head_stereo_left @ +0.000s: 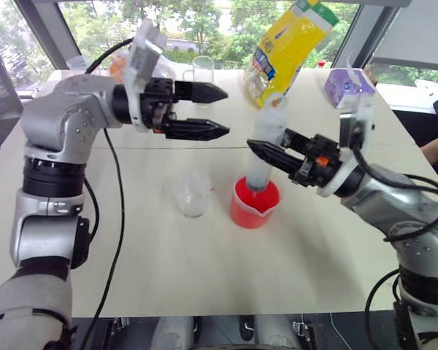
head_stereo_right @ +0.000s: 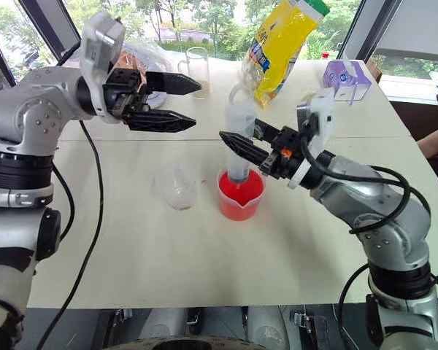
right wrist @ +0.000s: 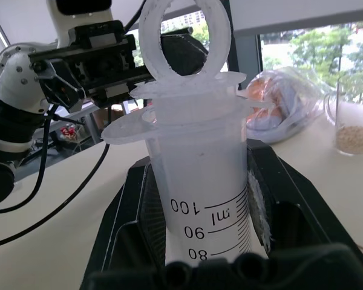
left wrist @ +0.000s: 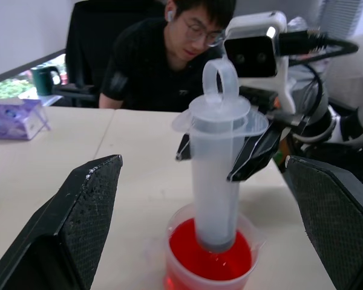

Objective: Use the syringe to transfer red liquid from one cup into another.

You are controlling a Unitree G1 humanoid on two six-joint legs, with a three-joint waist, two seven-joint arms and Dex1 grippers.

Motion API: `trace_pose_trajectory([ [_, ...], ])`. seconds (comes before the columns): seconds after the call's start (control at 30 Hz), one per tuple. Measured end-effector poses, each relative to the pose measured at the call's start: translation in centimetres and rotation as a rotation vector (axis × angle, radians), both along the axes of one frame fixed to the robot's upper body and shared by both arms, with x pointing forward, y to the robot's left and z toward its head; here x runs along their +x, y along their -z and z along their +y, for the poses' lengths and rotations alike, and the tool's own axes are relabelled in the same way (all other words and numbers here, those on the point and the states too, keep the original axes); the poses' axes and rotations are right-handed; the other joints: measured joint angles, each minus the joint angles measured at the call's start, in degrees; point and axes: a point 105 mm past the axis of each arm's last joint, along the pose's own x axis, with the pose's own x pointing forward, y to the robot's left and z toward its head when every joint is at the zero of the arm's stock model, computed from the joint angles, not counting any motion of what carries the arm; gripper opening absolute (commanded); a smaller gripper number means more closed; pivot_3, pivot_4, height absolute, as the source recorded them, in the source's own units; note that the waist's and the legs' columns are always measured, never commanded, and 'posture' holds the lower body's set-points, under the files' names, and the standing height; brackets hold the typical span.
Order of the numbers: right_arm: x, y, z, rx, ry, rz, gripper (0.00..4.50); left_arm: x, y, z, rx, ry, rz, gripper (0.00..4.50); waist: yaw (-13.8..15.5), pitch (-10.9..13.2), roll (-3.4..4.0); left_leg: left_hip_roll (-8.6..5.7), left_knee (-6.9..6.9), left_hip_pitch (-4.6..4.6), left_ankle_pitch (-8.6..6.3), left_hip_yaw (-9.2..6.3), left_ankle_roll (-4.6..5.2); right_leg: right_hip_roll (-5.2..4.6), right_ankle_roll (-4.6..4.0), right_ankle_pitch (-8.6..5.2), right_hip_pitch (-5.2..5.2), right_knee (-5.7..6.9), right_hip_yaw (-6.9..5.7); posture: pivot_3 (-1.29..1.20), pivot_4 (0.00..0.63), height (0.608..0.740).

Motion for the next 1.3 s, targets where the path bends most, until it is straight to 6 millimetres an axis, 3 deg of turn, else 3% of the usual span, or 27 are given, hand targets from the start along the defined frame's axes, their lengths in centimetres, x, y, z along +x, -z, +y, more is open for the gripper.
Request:
trace_pose_trajectory([
  [0.5, 0.2, 1.8, 0.4, -0.034, 0.019, -0.017, 1.44, 0.7, 0.8, -3.1, -0.03, -0.021, -0.019, 4.5, 0.1, 0.0, 0.0, -0.01, 0.0, 0.17, 0.01, 0.09, -0.01, 0.01, 0.0, 0.0, 0.07, 0.12, 0.12, 0.0, 0.15, 0.74],
  [0.8, 0.3, 2.0, 0.5, -0.042, 0.028, -0.023, 1.44, -0.5, 1.1, -3.9, -0.001, 0.042, 0.018, 4.5, 0.0, 0.0, 0.0, 0.0, 0.0, 0.23, 0.01, 0.14, -0.01, 0.03, -0.01, 0.0, 0.07, 0.17, 0.2, 0.0, 0.15, 0.74],
  [0.93, 0.4, 2.1, 0.5, -0.05, 0.033, -0.027, 1.44, -0.5, 1.2, -4.2, -0.001, 0.037, 0.022, 2.73, 0.0, 0.0, 0.0, -0.01, 0.0, 0.24, 0.01, 0.15, -0.01, 0.03, 0.0, 0.0, 0.07, 0.17, 0.22, 0.0, 0.15, 0.74],
  [1.1, 0.4, 2.2, 0.5, -0.055, 0.033, -0.026, 1.44, -0.6, 1.6, -4.4, 0.006, 0.028, 0.031, 0.13, 0.0, 0.0, 0.0, -0.01, 0.0, 0.25, 0.01, 0.17, -0.01, 0.03, -0.01, 0.0, 0.07, 0.17, 0.24, 0.0, 0.15, 0.74],
  [1.3, 0.4, 2.3, 0.6, -0.059, 0.029, -0.023, 1.44, -0.9, 1.7, -4.4, 0.018, 0.032, 0.036, 0.06, 0.0, 0.0, 0.0, -0.01, 0.0, 0.26, 0.01, 0.18, -0.01, 0.03, 0.0, 0.0, 0.07, 0.17, 0.26, 0.0, 0.15, 0.74],
])
